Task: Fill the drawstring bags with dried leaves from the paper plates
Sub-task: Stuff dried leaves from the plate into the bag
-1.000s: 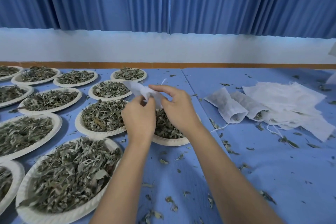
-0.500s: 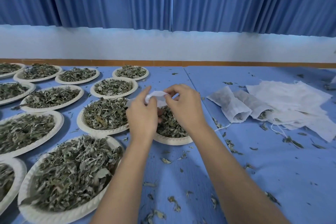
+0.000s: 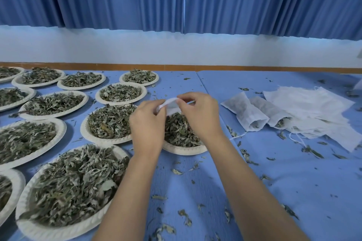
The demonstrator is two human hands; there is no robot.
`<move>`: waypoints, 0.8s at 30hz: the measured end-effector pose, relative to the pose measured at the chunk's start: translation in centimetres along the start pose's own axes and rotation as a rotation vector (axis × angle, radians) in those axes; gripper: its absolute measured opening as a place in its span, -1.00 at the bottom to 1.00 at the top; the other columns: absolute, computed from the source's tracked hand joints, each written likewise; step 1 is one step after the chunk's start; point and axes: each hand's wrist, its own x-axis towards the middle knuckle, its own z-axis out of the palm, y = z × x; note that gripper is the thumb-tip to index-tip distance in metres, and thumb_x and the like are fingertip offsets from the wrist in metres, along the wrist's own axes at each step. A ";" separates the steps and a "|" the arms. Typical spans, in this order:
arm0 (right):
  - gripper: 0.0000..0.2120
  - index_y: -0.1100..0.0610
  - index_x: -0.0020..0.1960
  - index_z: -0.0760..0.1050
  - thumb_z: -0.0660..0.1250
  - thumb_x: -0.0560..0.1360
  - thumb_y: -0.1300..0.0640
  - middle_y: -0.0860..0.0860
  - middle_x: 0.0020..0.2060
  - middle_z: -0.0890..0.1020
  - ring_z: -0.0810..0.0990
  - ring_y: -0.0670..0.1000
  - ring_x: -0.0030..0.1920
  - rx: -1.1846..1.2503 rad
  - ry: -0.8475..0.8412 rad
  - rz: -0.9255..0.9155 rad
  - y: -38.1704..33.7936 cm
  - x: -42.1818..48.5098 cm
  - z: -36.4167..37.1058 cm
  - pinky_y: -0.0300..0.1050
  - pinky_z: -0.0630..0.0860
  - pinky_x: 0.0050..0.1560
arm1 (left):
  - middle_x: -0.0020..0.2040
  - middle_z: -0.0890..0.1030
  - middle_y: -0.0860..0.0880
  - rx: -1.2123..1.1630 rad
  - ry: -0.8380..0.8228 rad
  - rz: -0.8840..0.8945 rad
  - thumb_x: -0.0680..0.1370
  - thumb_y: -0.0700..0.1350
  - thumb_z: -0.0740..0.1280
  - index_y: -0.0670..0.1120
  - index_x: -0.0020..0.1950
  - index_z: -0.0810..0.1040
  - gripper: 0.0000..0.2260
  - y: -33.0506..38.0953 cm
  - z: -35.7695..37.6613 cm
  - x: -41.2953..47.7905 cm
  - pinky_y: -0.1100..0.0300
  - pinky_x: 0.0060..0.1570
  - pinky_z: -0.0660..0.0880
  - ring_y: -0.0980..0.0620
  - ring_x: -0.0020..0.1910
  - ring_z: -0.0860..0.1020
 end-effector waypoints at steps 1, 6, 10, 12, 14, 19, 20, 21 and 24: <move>-0.88 0.00 -0.06 0.65 0.33 0.51 0.06 -0.13 -0.17 0.66 0.57 -0.21 -0.24 0.110 -0.037 0.070 -0.1 -0.1 -0.5 -0.26 0.44 -0.19 | -0.18 0.66 -0.09 -0.016 0.031 -0.040 0.52 -0.23 0.34 -0.13 0.03 0.69 -0.84 0.0 0.1 0.1 0.29 -0.27 0.29 0.04 -0.29 0.48; -0.68 -0.08 0.24 0.53 0.29 0.49 -0.03 -0.04 0.28 0.54 0.53 -0.14 0.13 -0.164 -0.276 0.124 1.2 -0.7 -2.3 -0.16 0.42 0.04 | -0.36 0.59 -0.16 -0.052 0.019 -0.137 0.59 -0.08 0.28 -0.14 -0.10 0.68 -0.77 -0.1 0.5 0.0 0.00 -0.18 0.47 -0.16 -0.30 0.59; -0.44 -0.14 0.40 0.37 0.39 0.44 -0.15 0.04 0.52 0.18 0.21 0.04 0.48 -0.427 -0.506 0.070 1.1 -1.4 -1.9 -0.06 0.24 0.36 | -0.31 0.60 -0.15 -0.073 0.008 -0.152 0.62 -0.04 0.22 -0.17 -0.06 0.67 -0.71 0.1 0.8 0.0 -0.03 -0.10 0.48 -0.14 -0.24 0.62; -0.48 -0.09 0.37 0.43 0.41 0.44 -0.10 0.05 0.48 0.28 0.29 0.02 0.44 -0.469 -0.478 0.020 1.1 -1.7 -1.7 -0.10 0.29 0.32 | -0.30 0.61 -0.14 -0.082 0.004 -0.159 0.62 -0.05 0.21 -0.17 -0.06 0.67 -0.71 0.1 0.8 -0.2 -0.02 -0.08 0.48 -0.14 -0.23 0.62; -0.56 -0.03 0.34 0.48 0.40 0.47 -0.02 0.04 0.35 0.47 0.40 0.02 0.34 -0.529 -0.471 -0.022 1.2 -2.0 -1.4 -0.11 0.38 0.22 | -0.33 0.61 -0.14 -0.093 -0.002 -0.181 0.62 -0.05 0.22 -0.17 -0.11 0.66 -0.70 0.1 0.9 -0.3 0.05 -0.10 0.46 -0.14 -0.25 0.61; -0.73 0.05 0.19 0.61 0.29 0.53 0.20 0.10 0.03 0.66 0.57 0.12 0.09 -0.580 -0.408 -0.064 1.8 -2.4 -0.5 -0.05 0.52 0.06 | -0.33 0.61 -0.21 -0.106 -0.002 -0.221 0.62 -0.05 0.22 -0.11 -0.27 0.53 -0.70 0.1 0.8 -0.4 0.00 -0.14 0.45 -0.20 -0.30 0.61; -0.71 0.05 0.19 0.61 0.26 0.54 0.25 0.09 0.03 0.67 0.58 0.11 0.08 -0.585 -0.395 -0.071 2.0 -2.4 -0.4 -0.06 0.52 0.05 | -0.33 0.60 -0.18 -0.115 0.002 -0.230 0.62 -0.05 0.22 -0.07 -0.28 0.48 -0.72 0.1 0.7 -0.4 -0.03 -0.14 0.47 -0.22 -0.30 0.62; -0.69 0.05 0.19 0.60 0.24 0.54 0.27 0.07 0.05 0.67 0.59 0.08 0.08 -0.584 -0.383 -0.077 2.2 -2.4 -0.4 -0.09 0.51 0.06 | -0.35 0.57 -0.12 -0.122 0.002 -0.239 0.62 -0.05 0.22 -0.04 -0.27 0.45 -0.74 0.2 0.7 -0.4 -0.06 -0.14 0.49 -0.22 -0.30 0.62; -0.74 0.06 0.18 0.61 0.27 0.56 0.24 0.02 0.05 0.68 0.60 0.01 -0.01 -0.469 -0.277 -0.060 2.8 -2.3 -0.5 -0.22 0.48 0.01 | -0.40 0.46 0.06 -0.123 -0.004 -0.262 0.62 -0.03 0.21 0.02 -0.31 0.42 -0.71 0.4 0.8 -0.4 -0.03 -0.17 0.52 -0.11 -0.35 0.63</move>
